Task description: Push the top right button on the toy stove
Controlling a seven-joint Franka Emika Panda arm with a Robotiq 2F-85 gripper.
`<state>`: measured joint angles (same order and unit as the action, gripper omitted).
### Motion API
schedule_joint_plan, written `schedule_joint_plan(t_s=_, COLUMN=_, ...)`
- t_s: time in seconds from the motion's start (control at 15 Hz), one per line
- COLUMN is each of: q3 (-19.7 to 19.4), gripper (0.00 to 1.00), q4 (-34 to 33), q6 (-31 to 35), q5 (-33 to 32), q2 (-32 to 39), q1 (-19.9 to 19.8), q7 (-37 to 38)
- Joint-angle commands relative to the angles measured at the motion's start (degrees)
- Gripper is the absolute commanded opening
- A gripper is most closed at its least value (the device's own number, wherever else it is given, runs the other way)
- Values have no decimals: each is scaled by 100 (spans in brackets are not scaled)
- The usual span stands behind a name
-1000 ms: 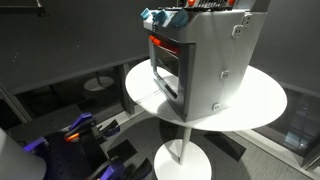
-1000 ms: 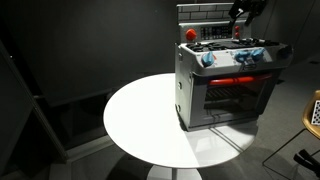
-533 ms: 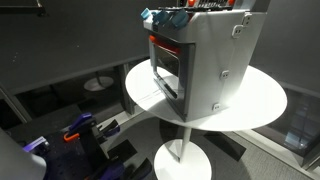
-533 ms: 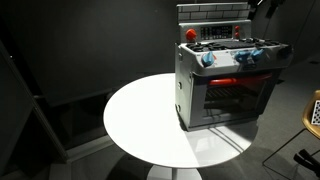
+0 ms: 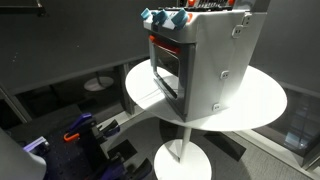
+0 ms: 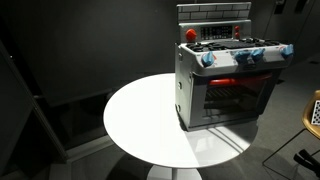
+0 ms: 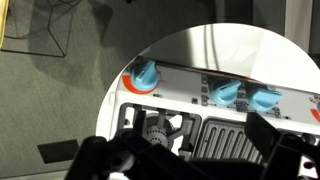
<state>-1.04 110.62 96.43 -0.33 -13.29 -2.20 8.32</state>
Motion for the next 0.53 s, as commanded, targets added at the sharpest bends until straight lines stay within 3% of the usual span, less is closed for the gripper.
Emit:
schedule_joint_plan(t_s=0.0, q3=-43, gripper=100, q4=-61, q6=-236, q5=45, q2=13, q1=-36, q7=-4)
schedule_joint_plan(t_s=0.47, q3=-2, gripper=100, q4=-14, q6=-125, q5=1, q2=22, q1=-9, q7=0)
